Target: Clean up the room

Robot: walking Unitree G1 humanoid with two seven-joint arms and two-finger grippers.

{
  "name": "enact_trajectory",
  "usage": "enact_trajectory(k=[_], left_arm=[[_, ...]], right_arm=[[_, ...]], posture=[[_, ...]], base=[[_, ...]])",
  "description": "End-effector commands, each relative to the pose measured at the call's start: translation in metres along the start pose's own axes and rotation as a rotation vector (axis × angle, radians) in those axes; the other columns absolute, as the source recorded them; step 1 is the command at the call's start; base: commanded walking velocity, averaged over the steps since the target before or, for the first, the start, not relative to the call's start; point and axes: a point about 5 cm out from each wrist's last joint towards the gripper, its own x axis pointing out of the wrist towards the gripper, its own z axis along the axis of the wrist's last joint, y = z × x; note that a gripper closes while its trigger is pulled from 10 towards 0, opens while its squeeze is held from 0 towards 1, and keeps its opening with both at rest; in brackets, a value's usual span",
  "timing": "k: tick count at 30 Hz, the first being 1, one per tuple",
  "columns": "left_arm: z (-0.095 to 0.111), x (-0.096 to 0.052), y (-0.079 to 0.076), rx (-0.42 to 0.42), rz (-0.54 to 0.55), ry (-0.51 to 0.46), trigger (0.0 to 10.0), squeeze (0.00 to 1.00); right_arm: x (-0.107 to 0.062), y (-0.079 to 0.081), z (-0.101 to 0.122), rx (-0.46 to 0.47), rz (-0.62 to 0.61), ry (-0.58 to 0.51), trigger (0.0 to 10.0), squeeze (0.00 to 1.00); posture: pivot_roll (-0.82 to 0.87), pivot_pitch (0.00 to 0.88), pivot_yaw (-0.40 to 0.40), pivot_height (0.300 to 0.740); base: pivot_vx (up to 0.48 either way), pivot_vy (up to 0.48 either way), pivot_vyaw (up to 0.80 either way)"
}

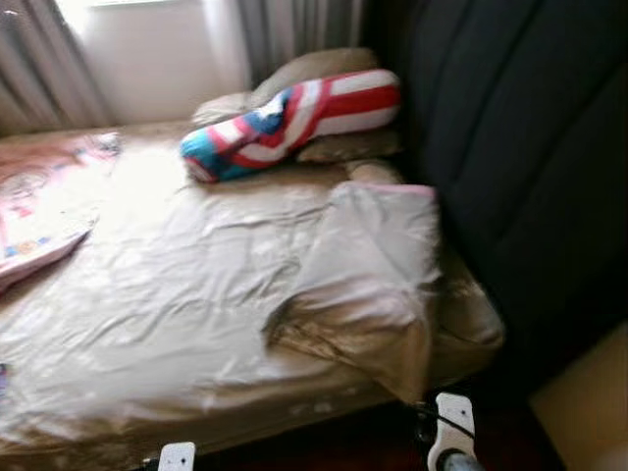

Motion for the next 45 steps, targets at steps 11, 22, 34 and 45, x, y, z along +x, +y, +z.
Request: enact_trajectory(k=[11, 22, 34, 45], left_arm=[[0.015, 0.004, -0.007, 0.008, 0.004, -0.018, 10.0, 0.0], [0.017, 0.005, -0.006, 0.005, 0.002, -0.019, 10.0, 0.0], [0.017, 0.005, -0.006, 0.001, 0.0, -0.022, 10.0, 0.0], [0.019, 0.005, -0.005, -0.006, 0.006, -0.038, 10.0, 0.0]], right_arm=[[0.0, 0.004, -0.002, 0.004, 0.014, 0.0, 10.0, 0.0], [0.0, 0.003, -0.002, 0.001, 0.017, -0.002, 10.0, 0.0], [0.0, 0.003, -0.001, 0.0, 0.014, -0.006, 10.0, 0.0], [0.0, 0.002, 0.0, 0.004, 0.009, -0.019, 10.0, 0.0]], posture=[[-0.03, 0.0, 0.018, 0.74], [-0.03, 0.0, 0.016, 0.74], [-0.03, 0.0, 0.014, 0.74], [-0.03, 0.0, 0.013, 0.74]], base=[[0.0, 0.0, -0.08], [0.177, 0.0, 0.0], [0.305, 0.0, 0.0], [0.108, 0.0, 0.0]])
